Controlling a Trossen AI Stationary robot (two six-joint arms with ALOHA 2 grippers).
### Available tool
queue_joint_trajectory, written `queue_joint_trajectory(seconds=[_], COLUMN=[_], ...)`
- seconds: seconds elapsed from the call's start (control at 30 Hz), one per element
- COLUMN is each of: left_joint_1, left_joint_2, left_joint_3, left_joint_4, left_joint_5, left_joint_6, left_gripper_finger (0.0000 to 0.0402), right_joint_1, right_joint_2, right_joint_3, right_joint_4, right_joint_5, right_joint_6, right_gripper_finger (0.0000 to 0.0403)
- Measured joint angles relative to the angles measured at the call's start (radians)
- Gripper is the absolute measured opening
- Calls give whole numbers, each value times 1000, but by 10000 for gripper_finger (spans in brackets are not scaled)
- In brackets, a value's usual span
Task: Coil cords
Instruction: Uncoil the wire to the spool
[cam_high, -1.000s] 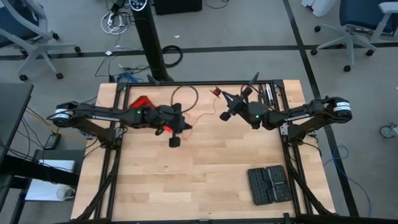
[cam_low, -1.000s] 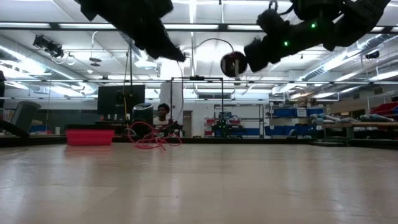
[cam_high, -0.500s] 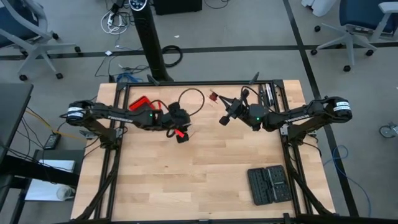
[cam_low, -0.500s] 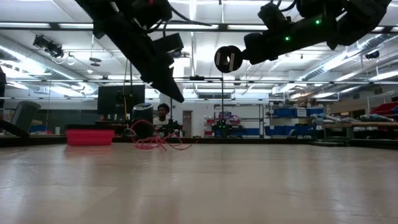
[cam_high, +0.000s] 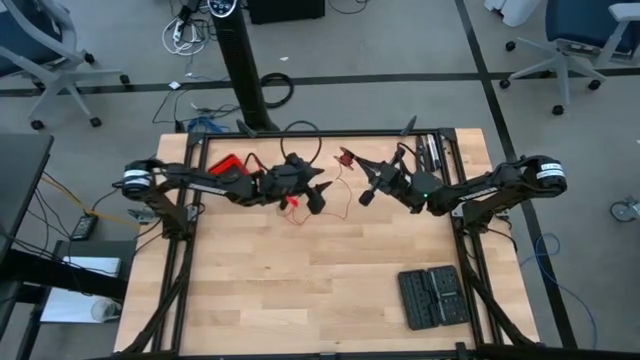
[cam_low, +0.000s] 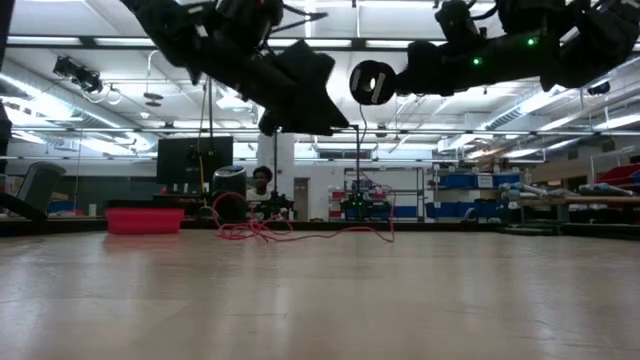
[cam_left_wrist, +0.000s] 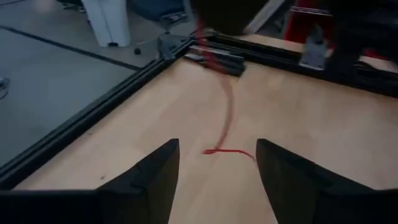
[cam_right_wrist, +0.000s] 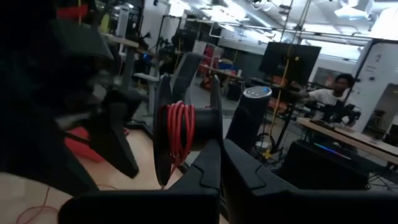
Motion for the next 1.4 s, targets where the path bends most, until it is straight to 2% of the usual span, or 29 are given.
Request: queue_joint_trajectory(seconds=[0.3, 0.53, 0.97, 1.2, 1.4], left_joint_1=[10, 13, 24, 38, 46], left_joint_2=[153, 159, 159, 159, 149], left_joint_3=[0, 0, 0, 0, 0], left_joint_4=[308, 326, 341, 339, 316], left_joint_5=[2, -34, -30, -25, -4], left_joint_6=[81, 136, 153, 152, 147], left_gripper_finger=[218, 207, 125, 14, 3], right_joint_1=[0, 0, -3, -3, -3], right_joint_2=[0, 0, 0, 0, 0], right_joint_3=[-7, -6, -6, -6, -6], right_joint_4=[3, 8, 18, 34, 29], right_joint_5=[-33, -45, -102, -136, -135], right_joint_6=[34, 35, 59, 89, 85], right_gripper_finger=[0, 0, 0, 0, 0])
